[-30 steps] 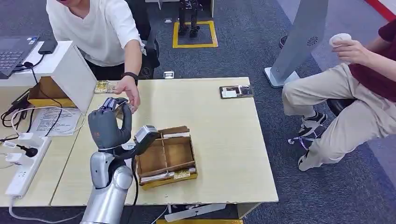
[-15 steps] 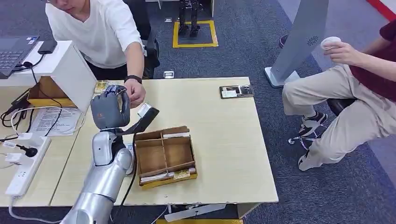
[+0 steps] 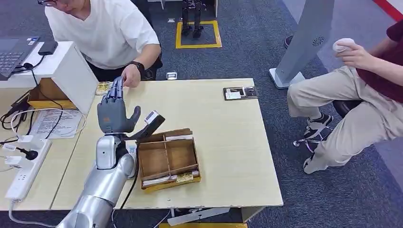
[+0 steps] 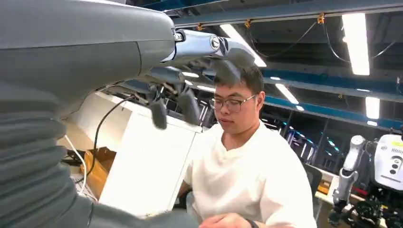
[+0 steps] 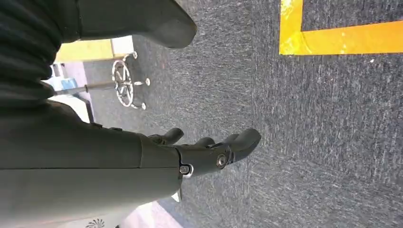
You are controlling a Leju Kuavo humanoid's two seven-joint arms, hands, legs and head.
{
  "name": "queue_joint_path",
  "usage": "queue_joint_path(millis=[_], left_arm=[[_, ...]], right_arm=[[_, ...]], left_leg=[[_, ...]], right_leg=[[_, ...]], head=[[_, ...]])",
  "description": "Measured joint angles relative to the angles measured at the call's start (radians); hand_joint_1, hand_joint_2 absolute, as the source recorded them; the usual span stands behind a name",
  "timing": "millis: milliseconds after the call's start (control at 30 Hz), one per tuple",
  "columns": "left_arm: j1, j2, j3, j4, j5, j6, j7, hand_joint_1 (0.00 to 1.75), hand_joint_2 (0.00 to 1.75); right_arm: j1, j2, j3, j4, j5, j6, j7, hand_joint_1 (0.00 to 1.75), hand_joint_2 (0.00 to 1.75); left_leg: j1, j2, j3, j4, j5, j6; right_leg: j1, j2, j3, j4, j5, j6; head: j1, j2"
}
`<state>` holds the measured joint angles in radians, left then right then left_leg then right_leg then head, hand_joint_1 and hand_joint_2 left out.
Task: Pass the card to the sensor for recognition and then transmit it.
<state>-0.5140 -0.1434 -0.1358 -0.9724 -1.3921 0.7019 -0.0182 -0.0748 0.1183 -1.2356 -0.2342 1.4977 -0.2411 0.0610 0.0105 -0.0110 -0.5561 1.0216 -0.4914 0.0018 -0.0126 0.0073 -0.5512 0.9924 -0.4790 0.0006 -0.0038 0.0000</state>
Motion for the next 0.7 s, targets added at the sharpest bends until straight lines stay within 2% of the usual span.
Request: queue_joint_path(millis=[167,367,567,700], left_arm=[[0.016,0.007,0.0,-0.021,0.013,0.0,-0.036,0.0,1.75],[0.047,0.008,0.004,-0.079,0.059,0.001,-0.116,0.0,1.75],[0.136,-0.039,0.061,-0.201,0.213,0.001,-0.318,0.0,1.75],[0.199,-0.081,0.1,-0.286,0.29,0.001,-0.427,0.0,1.75]], right_arm=[[0.0,0.0,0.0,0.0,-0.003,0.0,0.0,0.0,1.75],[0.002,0.0,0.0,0.0,-0.012,-0.002,0.0,0.0,1.75],[0.009,0.0,0.0,0.0,-0.031,-0.018,0.001,0.0,1.75],[0.014,0.002,-0.003,0.0,-0.04,-0.019,0.002,0.0,1.75]], left_leg=[[0.0,0.0,0.0,0.0,0.0,0.0],[0.0,0.0,-0.001,0.0,0.0,0.0],[0.0,0.0,-0.001,0.0,0.0,0.0],[0.0,0.0,-0.001,0.0,0.0,0.0]], right_leg=[[0.0,0.0,0.0,0.0,0.0,0.0],[0.0,0.0,0.0,0.0,0.0,0.0],[0.0,0.0,0.0,0.0,0.0,0.0],[0.0,0.0,-0.001,0.0,0.0,0.0]], head=[[0.0,0.0],[0.0,0.0],[0.0,0.0],[0.0,0.0]])
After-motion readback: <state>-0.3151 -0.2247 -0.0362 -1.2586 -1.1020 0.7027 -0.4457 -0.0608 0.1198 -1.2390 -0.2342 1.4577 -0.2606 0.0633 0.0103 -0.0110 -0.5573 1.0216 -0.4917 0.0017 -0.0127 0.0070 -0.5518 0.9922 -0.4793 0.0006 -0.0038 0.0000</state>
